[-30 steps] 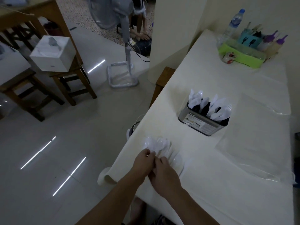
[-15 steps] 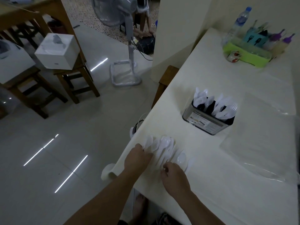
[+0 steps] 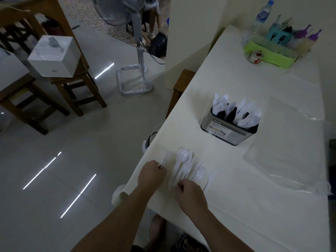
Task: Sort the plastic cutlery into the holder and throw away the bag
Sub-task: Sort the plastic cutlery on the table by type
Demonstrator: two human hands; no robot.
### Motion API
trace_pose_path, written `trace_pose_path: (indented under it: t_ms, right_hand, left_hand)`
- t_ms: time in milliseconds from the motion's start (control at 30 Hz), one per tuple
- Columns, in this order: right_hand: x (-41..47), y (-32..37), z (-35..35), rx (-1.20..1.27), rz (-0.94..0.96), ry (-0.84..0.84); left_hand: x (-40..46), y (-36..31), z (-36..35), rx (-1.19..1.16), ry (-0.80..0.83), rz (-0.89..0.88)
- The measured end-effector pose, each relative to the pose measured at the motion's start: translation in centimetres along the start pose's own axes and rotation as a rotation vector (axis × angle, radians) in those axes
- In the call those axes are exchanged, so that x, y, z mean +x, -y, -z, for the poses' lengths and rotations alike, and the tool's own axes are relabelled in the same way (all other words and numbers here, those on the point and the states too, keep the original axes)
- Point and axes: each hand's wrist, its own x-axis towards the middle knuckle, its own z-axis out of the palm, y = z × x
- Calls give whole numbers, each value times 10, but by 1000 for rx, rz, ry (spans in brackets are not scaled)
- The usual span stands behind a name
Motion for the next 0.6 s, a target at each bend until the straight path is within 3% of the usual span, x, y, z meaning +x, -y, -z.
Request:
trace_pose_path:
  t_ms: [133,300,433,600]
  right_hand:
    - [15,18,-1,55,-55,-80]
    - [40,41,-10,-8,-159,-118]
    - [50,50,-10,-106,-209,-71]
    - [58,47,-1,92,-298,-47]
  left_hand:
    - [4,-1,13,-190,18,37]
    - [8,11,21,-608,95,138]
    - [6,20,22,-703,145,155]
    - [2,18,23,-724,166,178]
